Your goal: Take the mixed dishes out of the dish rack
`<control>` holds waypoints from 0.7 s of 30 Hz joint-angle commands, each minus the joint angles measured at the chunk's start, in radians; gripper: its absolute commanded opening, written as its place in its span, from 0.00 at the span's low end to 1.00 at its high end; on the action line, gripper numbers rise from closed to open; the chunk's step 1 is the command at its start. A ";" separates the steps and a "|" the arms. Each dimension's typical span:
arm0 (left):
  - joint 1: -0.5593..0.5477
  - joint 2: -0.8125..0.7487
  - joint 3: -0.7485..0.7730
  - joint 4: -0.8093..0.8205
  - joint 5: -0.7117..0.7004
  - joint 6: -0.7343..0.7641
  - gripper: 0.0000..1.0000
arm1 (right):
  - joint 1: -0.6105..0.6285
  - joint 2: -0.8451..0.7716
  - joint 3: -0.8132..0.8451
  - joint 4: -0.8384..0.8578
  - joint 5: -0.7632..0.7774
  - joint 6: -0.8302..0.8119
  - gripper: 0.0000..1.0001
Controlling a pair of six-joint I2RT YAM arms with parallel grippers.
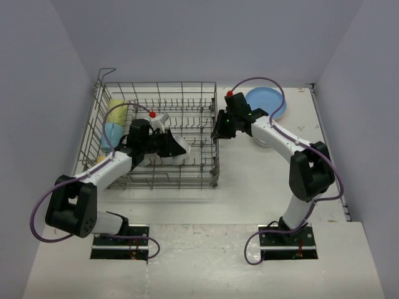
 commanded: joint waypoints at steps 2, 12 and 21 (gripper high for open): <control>0.006 0.003 0.021 0.032 0.013 0.007 0.08 | 0.009 0.012 0.020 -0.030 0.040 0.035 0.22; 0.037 -0.117 -0.035 0.255 0.154 -0.097 0.00 | 0.007 0.036 0.020 -0.046 0.072 0.050 0.22; 0.051 -0.175 -0.005 0.425 0.263 -0.185 0.00 | -0.001 0.044 0.026 -0.046 0.077 0.053 0.21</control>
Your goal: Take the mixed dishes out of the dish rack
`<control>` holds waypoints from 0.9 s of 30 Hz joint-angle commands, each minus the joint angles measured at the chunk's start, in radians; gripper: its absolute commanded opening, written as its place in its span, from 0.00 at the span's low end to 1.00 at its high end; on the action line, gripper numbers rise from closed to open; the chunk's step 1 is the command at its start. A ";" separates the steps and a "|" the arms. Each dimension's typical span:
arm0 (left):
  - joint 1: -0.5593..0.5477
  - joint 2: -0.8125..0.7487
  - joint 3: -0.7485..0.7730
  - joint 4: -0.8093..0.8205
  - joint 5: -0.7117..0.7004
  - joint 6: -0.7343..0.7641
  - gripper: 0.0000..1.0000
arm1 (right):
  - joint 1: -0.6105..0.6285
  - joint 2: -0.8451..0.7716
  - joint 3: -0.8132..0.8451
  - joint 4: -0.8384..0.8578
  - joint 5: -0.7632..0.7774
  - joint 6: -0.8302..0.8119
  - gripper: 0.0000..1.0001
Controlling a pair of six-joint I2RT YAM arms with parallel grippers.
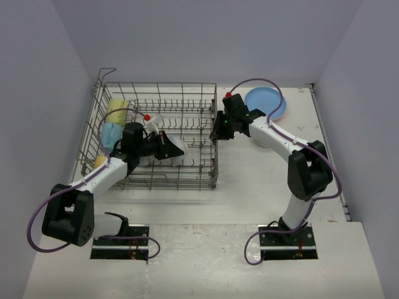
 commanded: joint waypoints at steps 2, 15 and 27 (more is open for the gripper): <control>0.014 -0.095 0.082 0.383 0.154 -0.052 0.00 | -0.011 0.027 0.025 -0.045 0.050 0.008 0.21; 0.013 -0.065 0.217 0.340 0.222 0.017 0.00 | -0.012 -0.005 0.060 -0.020 0.031 -0.026 0.27; -0.222 0.036 0.522 -0.261 -0.291 0.800 0.00 | -0.027 -0.167 0.378 -0.195 0.249 -0.138 0.99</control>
